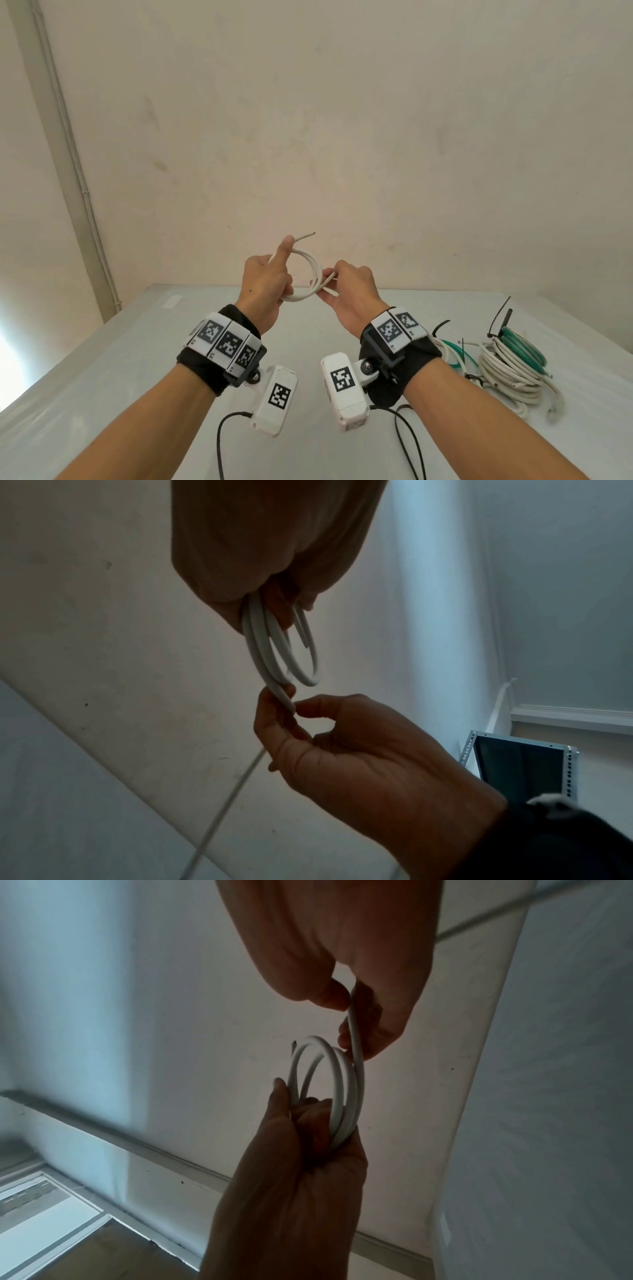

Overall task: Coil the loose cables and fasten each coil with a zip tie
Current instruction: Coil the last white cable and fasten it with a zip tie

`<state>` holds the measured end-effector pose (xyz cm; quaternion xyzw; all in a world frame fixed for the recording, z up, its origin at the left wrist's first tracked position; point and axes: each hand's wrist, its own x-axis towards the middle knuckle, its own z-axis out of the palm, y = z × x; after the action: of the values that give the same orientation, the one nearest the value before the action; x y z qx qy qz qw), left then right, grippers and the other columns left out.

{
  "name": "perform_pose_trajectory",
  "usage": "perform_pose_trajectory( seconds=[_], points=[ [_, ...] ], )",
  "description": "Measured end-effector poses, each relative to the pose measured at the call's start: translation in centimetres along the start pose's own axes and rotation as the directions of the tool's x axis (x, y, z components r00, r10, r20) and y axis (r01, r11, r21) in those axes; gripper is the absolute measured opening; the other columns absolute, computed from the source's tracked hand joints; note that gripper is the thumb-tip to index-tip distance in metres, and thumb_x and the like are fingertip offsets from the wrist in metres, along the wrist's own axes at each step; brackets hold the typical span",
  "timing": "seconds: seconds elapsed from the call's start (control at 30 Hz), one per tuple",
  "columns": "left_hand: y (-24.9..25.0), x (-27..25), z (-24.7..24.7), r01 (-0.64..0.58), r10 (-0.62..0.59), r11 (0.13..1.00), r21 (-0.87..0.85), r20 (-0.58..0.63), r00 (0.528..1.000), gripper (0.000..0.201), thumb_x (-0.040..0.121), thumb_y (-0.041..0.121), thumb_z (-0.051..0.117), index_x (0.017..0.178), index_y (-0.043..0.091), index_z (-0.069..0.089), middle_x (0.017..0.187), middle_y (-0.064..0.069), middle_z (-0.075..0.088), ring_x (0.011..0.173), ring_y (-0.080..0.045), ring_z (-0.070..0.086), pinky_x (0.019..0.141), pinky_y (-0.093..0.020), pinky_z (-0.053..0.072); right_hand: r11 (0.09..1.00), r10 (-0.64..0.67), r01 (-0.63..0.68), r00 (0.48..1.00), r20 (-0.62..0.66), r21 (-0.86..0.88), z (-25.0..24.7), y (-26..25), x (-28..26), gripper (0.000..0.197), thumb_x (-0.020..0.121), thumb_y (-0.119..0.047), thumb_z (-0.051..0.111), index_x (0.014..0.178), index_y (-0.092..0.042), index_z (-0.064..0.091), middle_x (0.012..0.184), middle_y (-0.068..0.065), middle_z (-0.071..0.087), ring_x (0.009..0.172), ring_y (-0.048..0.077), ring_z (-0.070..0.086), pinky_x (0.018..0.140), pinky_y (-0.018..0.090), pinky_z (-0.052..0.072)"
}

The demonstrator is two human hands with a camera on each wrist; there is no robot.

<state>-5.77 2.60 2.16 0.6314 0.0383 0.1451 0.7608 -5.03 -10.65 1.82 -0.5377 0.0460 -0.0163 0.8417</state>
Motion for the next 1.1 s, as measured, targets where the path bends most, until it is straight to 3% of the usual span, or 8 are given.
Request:
perform_pose_trajectory(
  seconds=[0.07, 0.27, 0.43, 0.57, 0.67, 0.73, 0.87, 1.1],
  points=[
    [-0.1, -0.4, 0.1, 0.011, -0.01, 1.0, -0.009, 0.07, 0.998, 0.045, 0.095, 0.046, 0.07, 0.07, 0.015, 0.049, 0.047, 0.008, 0.031, 0.041, -0.012, 0.03, 0.052, -0.029, 0.032, 0.996, 0.019, -0.016, 0.999, 0.034, -0.09, -0.2, -0.5, -0.1, 0.016, 0.098, 0.003, 0.039, 0.091, -0.002, 0.053, 0.073, 0.011, 0.05, 0.067, 0.024, 0.05, 0.069, 0.04, 0.055],
    [-0.5, -0.3, -0.4, 0.084, -0.084, 0.996, 0.011, 0.237, 0.968, 0.04, 0.1, 0.042, 0.064, 0.073, 0.021, 0.044, 0.057, 0.007, 0.025, 0.046, -0.01, 0.025, 0.041, -0.02, 0.028, 0.952, 0.031, 0.015, 0.989, 0.144, -0.305, -0.5, -1.7, -0.8, 0.036, 0.099, -0.003, 0.035, 0.118, -0.007, 0.066, 0.078, 0.006, 0.046, 0.069, 0.022, 0.046, 0.064, 0.036, 0.055],
    [-1.0, 0.0, -1.0, 0.085, -0.091, 0.996, 0.033, 0.303, 0.949, 0.029, 0.101, 0.042, 0.063, 0.089, 0.016, 0.055, 0.062, 0.006, 0.021, 0.049, -0.011, 0.022, 0.042, -0.021, 0.025, 0.977, 0.111, -0.068, 0.971, 0.212, -0.201, -0.8, -1.9, -1.5, 0.045, 0.101, -0.027, 0.039, 0.121, -0.003, 0.071, 0.096, 0.01, 0.058, 0.077, 0.024, 0.049, 0.069, 0.038, 0.051],
    [-1.4, 0.2, -1.1, 0.077, -0.092, 0.995, 0.059, 0.335, 0.938, 0.03, 0.101, 0.042, 0.063, 0.11, 0.014, 0.057, 0.062, 0.006, 0.021, 0.049, -0.012, 0.021, 0.043, -0.022, 0.025, 0.977, 0.151, -0.113, 0.965, 0.213, -0.183, -0.6, -1.8, -2.1, 0.058, 0.105, -0.057, 0.039, 0.112, -0.011, 0.074, 0.097, 0.006, 0.064, 0.091, 0.021, 0.055, 0.076, 0.035, 0.046],
    [-1.3, 0.1, -0.9, 0.055, -0.076, 0.996, 0.071, 0.336, 0.939, 0.034, 0.101, 0.041, 0.062, 0.116, 0.01, 0.064, 0.059, 0.007, 0.021, 0.05, -0.013, 0.02, 0.043, -0.022, 0.026, 0.966, 0.138, -0.097, 0.977, 0.161, -0.238, 0.3, -1.7, -2.5, 0.053, 0.105, -0.061, 0.04, 0.101, -0.017, 0.071, 0.094, 0.0, 0.067, 0.094, 0.017, 0.058, 0.083, 0.034, 0.045],
    [-1.1, 0.0, -0.7, 0.032, -0.059, 0.995, 0.091, 0.318, 0.946, 0.033, 0.101, 0.039, 0.063, 0.108, 0.007, 0.064, 0.059, 0.006, 0.023, 0.049, -0.012, 0.022, 0.044, -0.023, 0.025, 0.965, 0.115, -0.079, 0.984, 0.133, -0.25, 0.6, -1.7, -2.5, 0.048, 0.106, -0.057, 0.042, 0.093, -0.019, 0.069, 0.092, -0.002, 0.066, 0.087, 0.017, 0.055, 0.083, 0.034, 0.044],
    [-0.8, -0.4, -0.5, -0.036, -0.006, 0.988, 0.152, 0.271, 0.963, 0.031, 0.098, 0.038, 0.068, 0.085, 0.012, 0.057, 0.057, 0.004, 0.03, 0.045, -0.012, 0.027, 0.045, -0.024, 0.026, 0.978, 0.146, -0.123, 0.98, 0.134, -0.169, 0.5, -1.9, -2.4, 0.048, 0.107, -0.053, 0.042, 0.091, -0.016, 0.068, 0.073, 0.003, 0.062, 0.066, 0.018, 0.052, 0.068, 0.032, 0.044],
    [-1.3, -0.9, 0.0, -0.132, 0.057, 0.962, 0.237, 0.298, 0.953, 0.038, 0.095, 0.047, 0.07, 0.082, 0.012, 0.061, 0.061, -0.003, 0.03, 0.054, -0.019, 0.028, 0.045, -0.026, 0.031, 0.963, 0.191, -0.159, 0.972, 0.133, -0.219, 0.1, -1.6, -2.3, 0.047, 0.105, -0.061, 0.039, 0.096, -0.02, 0.061, 0.049, -0.006, 0.034, 0.042, 0.011, 0.028, 0.064, 0.033, 0.046]
  ],
)
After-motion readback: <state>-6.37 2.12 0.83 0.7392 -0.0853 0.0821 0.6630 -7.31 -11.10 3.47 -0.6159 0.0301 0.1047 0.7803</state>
